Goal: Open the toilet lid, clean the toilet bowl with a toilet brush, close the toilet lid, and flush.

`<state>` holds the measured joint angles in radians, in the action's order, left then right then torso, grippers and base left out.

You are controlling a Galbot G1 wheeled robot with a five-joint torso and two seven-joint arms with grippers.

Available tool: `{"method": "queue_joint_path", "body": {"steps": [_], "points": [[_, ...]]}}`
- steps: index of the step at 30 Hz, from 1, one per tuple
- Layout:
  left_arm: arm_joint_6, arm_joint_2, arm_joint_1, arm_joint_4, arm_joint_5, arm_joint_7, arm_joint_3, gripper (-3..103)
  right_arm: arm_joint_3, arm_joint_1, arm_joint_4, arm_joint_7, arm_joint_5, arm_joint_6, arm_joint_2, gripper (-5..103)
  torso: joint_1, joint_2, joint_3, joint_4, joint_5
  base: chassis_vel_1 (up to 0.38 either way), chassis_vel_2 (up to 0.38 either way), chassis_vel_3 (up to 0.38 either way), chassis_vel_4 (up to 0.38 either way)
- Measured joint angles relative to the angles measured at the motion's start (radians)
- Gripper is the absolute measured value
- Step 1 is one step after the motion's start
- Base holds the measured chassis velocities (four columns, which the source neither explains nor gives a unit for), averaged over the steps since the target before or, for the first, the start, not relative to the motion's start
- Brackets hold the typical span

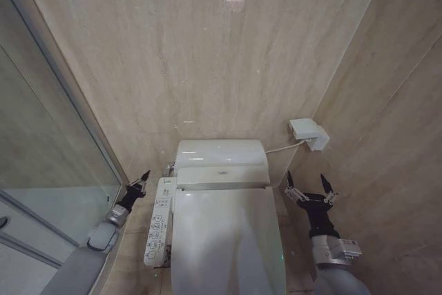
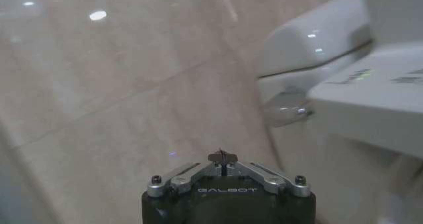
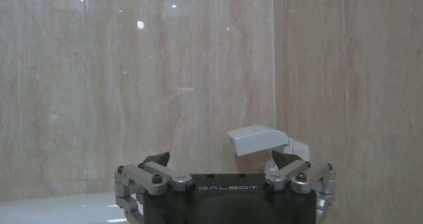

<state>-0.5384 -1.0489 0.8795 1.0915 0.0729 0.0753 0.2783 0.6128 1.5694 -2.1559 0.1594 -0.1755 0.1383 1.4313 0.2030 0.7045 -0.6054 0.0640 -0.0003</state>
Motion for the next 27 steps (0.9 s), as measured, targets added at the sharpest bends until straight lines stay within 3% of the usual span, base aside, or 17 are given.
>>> {"method": "queue_joint_path", "body": {"steps": [6, 10, 15, 16, 19, 22, 23, 27], "points": [[0.045, 0.009, 0.061, 0.103, 0.047, -0.080, 0.048, 0, 0.000, 0.000, 0.000, 0.000, 0.000, 0.000, 0.000, 100, 0.000, 0.000, 0.000, 0.0000, 0.0003, 0.000, 0.000, 0.000, 0.000], [0.146, -0.008, 0.144, 0.262, 0.099, -0.166, 0.103, 0, 0.000, 0.000, 0.000, 0.000, 0.000, 0.000, 0.000, 100, 0.000, 0.000, 0.000, 0.0001, 0.0003, 0.000, 0.000, 0.000, 0.000], [0.186, -0.028, 0.204, 0.366, 0.115, -0.184, 0.143, 0, 0.000, 0.000, 0.000, 0.000, 0.000, 0.000, 0.000, 100, 0.000, 0.000, 0.000, -0.0001, 0.0004, 0.000, 0.000, 0.000, 0.000], [0.196, -0.033, 0.216, 0.393, 0.118, -0.190, 0.149, 17, 0.000, 0.000, 0.000, 0.000, 0.000, 0.000, 0.000, 100, 0.000, 0.000, 0.000, -0.0002, 0.0004, 0.000, 0.000, 0.000, 0.000], [0.224, -0.050, 0.263, 0.469, 0.122, -0.201, 0.178, 17, 0.000, 0.000, 0.000, 0.000, 0.000, 0.000, 0.000, 100, 0.000, 0.000, 0.000, 0.0006, 0.0005, 0.000, 0.000, 0.000, 0.000], [0.244, -0.063, 0.320, 0.534, 0.122, -0.210, 0.213, 17, 0.000, 0.000, 0.000, 0.000, 0.000, 0.000, 0.000, 100, 0.000, 0.000, 0.000, -0.0001, 0.0003, 0.000, 0.000, 0.000, 0.000], [0.255, -0.071, 0.351, 0.570, 0.122, -0.216, 0.232, 43, 0.000, 0.000, 0.000, 0.000, 0.000, 0.000, 0.000, 100, 0.000, 0.000, 0.000, -0.0002, 0.0003, 0.000, 0.000, 0.000, 0.000], [0.280, -0.093, 0.424, 0.662, 0.122, -0.237, 0.276, 43, 0.000, 0.000, 0.000, 0.000, 0.000, 0.000, 0.000, 100, 0.000, 0.000, 0.000, -0.0002, 0.0002, 0.000, 0.000, 0.000, 0.000]]}}
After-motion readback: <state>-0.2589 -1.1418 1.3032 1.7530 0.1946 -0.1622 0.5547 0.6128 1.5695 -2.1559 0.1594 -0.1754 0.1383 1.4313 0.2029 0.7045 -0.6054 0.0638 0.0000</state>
